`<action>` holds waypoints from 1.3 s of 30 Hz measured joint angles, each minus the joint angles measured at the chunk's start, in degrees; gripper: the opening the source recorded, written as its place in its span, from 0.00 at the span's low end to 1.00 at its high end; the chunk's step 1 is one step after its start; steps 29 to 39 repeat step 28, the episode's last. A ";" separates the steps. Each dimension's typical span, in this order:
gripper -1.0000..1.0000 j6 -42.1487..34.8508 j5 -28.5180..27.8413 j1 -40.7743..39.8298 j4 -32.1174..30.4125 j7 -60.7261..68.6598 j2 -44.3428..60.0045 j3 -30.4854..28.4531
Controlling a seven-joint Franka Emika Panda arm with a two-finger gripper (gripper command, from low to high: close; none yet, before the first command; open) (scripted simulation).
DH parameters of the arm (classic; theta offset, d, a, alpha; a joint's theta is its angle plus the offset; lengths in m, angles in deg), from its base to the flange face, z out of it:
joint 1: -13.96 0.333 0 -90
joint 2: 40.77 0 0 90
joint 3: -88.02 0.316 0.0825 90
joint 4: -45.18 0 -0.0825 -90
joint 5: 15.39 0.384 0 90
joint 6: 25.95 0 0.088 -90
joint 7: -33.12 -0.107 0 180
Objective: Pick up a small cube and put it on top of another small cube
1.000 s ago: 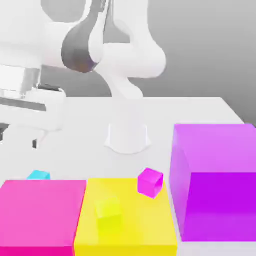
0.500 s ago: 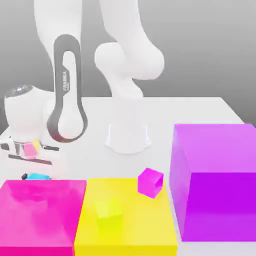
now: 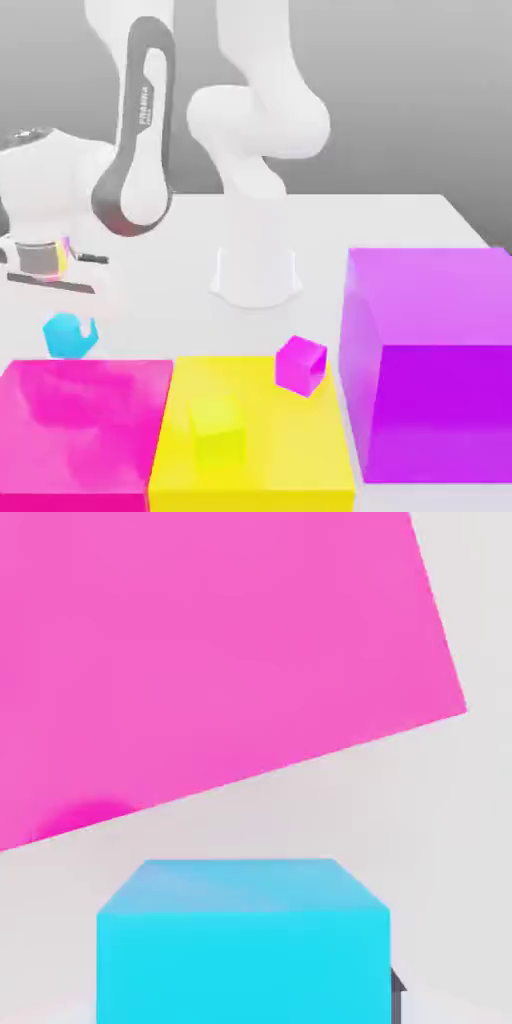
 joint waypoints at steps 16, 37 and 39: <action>0.00 -20.49 -4.38 26.79 14.71 -22.71 -6.59 10.42; 1.00 -12.05 -4.26 28.09 13.52 -23.45 0.44 9.99; 1.00 -12.05 -4.26 28.09 13.52 -23.45 0.44 9.99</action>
